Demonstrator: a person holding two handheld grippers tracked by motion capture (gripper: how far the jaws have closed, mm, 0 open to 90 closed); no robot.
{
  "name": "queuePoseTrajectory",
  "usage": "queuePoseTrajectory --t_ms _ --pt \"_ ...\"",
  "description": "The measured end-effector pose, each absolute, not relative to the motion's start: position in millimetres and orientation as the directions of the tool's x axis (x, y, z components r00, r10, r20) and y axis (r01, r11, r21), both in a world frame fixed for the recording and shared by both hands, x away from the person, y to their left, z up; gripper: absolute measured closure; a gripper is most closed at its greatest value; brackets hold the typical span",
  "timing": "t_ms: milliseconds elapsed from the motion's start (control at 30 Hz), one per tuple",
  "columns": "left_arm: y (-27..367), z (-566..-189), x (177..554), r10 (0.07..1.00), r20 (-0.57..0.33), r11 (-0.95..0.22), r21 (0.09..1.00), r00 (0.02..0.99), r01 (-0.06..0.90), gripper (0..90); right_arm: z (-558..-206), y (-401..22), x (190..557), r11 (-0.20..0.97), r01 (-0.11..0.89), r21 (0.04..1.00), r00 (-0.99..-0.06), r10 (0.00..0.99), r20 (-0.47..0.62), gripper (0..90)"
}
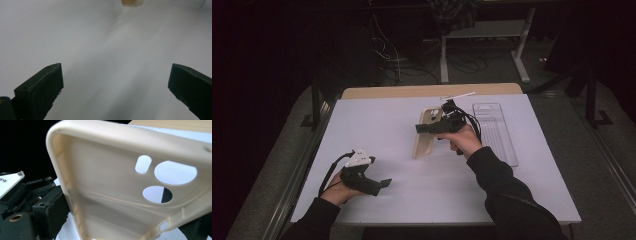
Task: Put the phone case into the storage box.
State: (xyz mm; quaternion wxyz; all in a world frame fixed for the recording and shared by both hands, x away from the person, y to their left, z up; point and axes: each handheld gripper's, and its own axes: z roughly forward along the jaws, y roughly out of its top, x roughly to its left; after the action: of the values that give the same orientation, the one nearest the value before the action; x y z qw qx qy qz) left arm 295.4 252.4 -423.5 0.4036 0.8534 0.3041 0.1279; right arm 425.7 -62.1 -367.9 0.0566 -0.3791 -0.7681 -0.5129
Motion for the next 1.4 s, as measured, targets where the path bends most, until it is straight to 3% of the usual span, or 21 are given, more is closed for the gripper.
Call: queuePoseTrajectory --t_ms 1400 --pt "254 -420 297 0.613 -0.013 -0.487 0.782 0.79 0.39 0.0 -327 -100 456 0.148 0.651 0.745 -0.658 0.6 0.455 9.8"
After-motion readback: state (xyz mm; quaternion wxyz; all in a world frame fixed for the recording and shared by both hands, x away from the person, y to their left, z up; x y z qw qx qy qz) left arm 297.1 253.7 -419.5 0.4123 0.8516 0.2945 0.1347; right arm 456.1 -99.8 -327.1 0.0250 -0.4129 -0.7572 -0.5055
